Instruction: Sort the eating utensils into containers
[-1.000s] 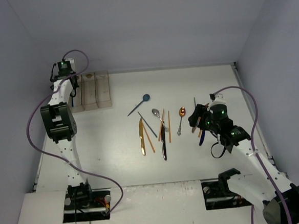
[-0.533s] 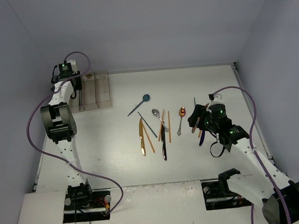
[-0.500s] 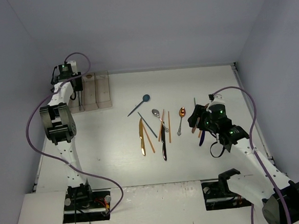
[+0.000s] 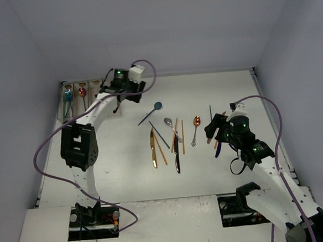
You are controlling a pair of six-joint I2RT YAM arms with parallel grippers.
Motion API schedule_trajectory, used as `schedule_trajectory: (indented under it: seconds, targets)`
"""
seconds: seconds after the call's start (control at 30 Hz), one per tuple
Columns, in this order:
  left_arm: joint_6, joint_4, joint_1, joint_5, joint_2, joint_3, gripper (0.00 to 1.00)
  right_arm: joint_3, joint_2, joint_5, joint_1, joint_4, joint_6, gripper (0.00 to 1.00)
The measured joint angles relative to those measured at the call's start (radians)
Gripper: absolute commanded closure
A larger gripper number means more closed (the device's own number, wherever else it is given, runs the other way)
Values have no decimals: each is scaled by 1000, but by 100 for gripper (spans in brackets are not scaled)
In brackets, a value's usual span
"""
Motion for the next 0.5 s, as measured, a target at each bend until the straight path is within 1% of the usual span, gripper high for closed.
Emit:
schedule_trajectory:
  seconds: [0.1, 0.2, 0.27, 0.5]
  targets:
    - [9, -1, -124, 16, 18, -22, 45, -9, -17, -5, 0, 0, 5, 32]
    - [10, -4, -197, 27, 62, -25, 45, -24, -34, -13, 0, -3, 9, 30]
    - [10, -7, -214, 29, 96, -25, 45, -30, -44, -18, 0, -8, 10, 29]
    - [10, -29, -196, 10, 225, 26, 45, -38, -78, -29, 0, -29, 10, 26]
